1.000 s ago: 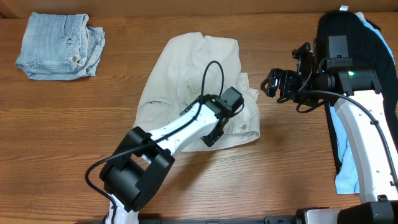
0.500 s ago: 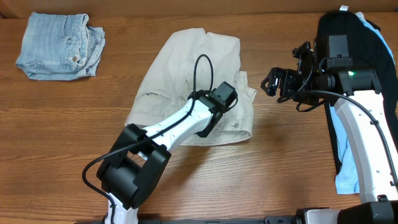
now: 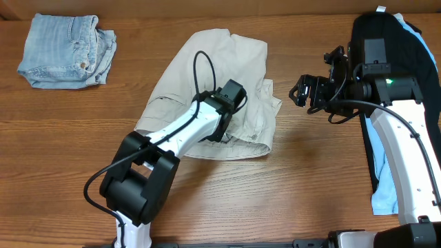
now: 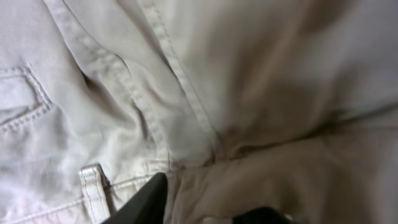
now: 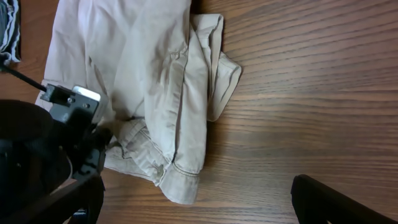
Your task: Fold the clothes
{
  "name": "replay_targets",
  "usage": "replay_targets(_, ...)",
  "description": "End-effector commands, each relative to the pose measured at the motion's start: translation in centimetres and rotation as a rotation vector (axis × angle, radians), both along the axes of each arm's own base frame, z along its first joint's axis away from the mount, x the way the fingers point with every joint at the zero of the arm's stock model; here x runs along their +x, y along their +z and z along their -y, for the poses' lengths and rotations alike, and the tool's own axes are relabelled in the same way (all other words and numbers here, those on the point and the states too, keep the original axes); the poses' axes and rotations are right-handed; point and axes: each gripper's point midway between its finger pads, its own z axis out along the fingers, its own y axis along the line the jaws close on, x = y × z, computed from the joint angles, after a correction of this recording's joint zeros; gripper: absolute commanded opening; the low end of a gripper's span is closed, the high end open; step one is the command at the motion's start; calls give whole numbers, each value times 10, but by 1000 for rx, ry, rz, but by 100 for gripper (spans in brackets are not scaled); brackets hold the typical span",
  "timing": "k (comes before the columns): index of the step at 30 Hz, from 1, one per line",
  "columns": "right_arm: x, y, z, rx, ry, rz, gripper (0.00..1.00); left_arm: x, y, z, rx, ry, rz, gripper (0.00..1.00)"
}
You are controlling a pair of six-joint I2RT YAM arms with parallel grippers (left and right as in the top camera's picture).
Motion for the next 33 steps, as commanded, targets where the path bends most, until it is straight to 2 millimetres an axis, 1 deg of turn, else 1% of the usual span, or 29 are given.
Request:
replay_targets(1, 1, 1, 3, -10, -4, 11, 100, -1, -3, -2, -40, 33, 1, 27)
replay_targets(3, 1, 1, 3, -10, -4, 11, 100, 0, -4, -1, -47, 33, 3, 23)
replay_targets(7, 1, 1, 3, -10, -4, 12, 100, 5, -3, 4, -69, 31, 24, 6)
replay_targets(8, 1, 1, 3, -10, -4, 12, 100, 7, -3, 5, -77, 30, 28, 4)
replay_targets(11, 1, 1, 3, -10, -4, 11, 100, 11, 1, 9, -93, 29, 41, 4)
replay_targets(13, 1, 1, 3, -9, -5, 12, 100, 16, 10, 12, -98, 30, 50, 4)
replay_targets(16, 1, 1, 2, -9, -2, 13, 99, 34, 46, 18, -118, 40, 81, 4)
replay_targets(18, 1, 1, 2, -9, -2, 13, 98, 48, 77, 22, -142, 47, 118, 4)
replay_targets(20, 1, 1, 2, -6, -8, 10, 91, 62, 114, 26, -174, 54, 171, 4)
replay_targets(21, 1, 1, 2, 1, -26, 3, 89, 74, 146, 29, -208, 59, 227, 4)
replay_targets(22, 1, 1, 2, 7, -39, -2, 88, 81, 166, 31, -232, 60, 266, 4)
replay_targets(24, 2, 2, 2, 23, -76, -14, 84, 94, 204, 37, -283, 57, 352, 4)
replay_targets(26, 4, 0, 0, 48, -121, -25, 83, 103, 236, 42, -327, 51, 428, 4)
replay_targets(28, 7, -2, -11, 93, -122, -22, 81, 111, 266, 45, -365, 49, 506, 4)
replay_targets(30, 9, -3, -26, 134, -97, -12, 80, 118, 289, 48, -402, 46, 572, 4)
replay_targets(32, 11, -6, -47, 176, -60, 4, 80, 124, 310, 48, -437, 49, 632, 4)
replay_targets(33, 11, -8, -56, 186, -51, 10, 80, 127, 317, 48, -449, 51, 654, 4)
